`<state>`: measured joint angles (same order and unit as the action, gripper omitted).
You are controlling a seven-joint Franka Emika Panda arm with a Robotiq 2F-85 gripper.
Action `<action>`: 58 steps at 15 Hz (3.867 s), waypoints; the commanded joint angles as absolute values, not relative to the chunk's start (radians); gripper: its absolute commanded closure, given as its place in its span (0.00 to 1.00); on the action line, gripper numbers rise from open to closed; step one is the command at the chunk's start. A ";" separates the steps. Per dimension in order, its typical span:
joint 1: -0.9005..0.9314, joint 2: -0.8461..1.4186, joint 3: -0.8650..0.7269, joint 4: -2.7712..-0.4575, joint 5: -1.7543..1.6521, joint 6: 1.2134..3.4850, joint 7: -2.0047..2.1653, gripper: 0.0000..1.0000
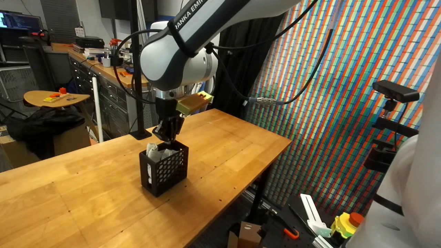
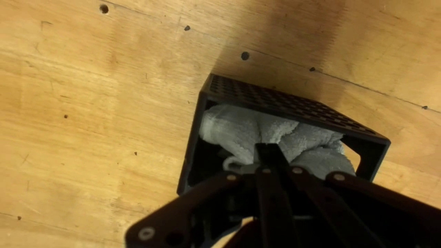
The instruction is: Put the white towel in the black basket.
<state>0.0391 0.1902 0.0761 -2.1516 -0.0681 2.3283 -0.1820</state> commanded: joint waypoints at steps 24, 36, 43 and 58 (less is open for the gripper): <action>0.118 0.187 0.112 -2.005 -0.080 2.234 -0.077 0.98; 0.096 0.231 0.102 -2.028 -0.035 2.277 -0.080 0.97; 0.091 0.254 0.108 -2.030 0.002 2.292 -0.083 0.97; 0.065 0.302 0.112 -2.070 0.069 2.345 -0.107 0.08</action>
